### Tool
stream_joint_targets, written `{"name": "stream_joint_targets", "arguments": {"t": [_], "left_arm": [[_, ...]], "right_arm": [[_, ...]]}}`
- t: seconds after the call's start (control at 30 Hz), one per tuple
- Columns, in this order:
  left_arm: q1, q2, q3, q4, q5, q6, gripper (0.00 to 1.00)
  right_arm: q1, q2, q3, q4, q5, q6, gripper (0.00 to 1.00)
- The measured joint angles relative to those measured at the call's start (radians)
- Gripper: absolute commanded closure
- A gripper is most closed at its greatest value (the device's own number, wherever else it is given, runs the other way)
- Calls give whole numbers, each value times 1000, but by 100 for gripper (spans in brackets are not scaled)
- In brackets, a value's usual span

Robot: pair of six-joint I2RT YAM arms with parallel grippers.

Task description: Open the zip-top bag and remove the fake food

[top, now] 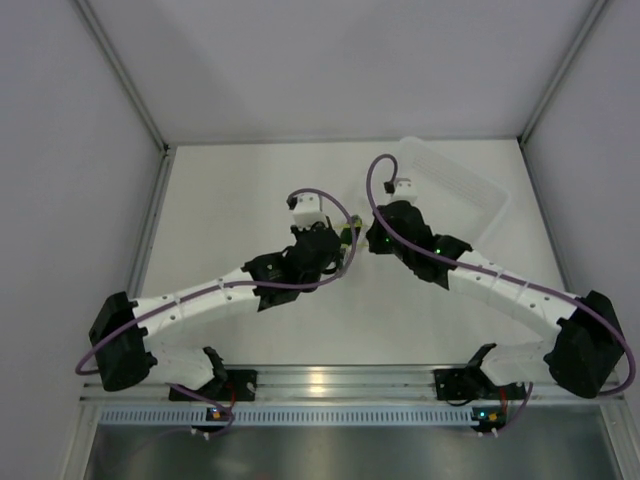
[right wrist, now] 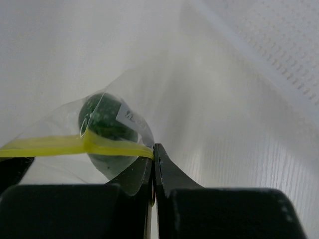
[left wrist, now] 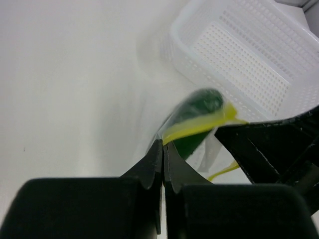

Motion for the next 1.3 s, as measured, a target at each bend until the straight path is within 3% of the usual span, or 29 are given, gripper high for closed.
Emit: {"name": "stream_joint_targets", "arguments": {"t": [0.17, 0.37, 0.53, 0.73, 1.03, 1.3], "left_arm": [[30, -16, -111, 35, 53, -106, 100], [56, -16, -122, 55, 123, -155, 100], [59, 3, -122, 61, 151, -175, 100], [22, 48, -120, 60, 109, -208, 100], [-35, 194, -60, 60, 46, -270, 100], [-40, 236, -15, 57, 37, -293, 100]], "right_arm": [[-56, -39, -141, 60, -132, 9, 100], [-90, -63, -172, 88, -208, -9, 100], [-104, -63, -203, 96, -265, -38, 91], [-115, -63, -210, 79, -274, -58, 81], [-124, -65, -210, 6, -219, -84, 78], [-124, -147, -208, -29, -203, -85, 76]]}}
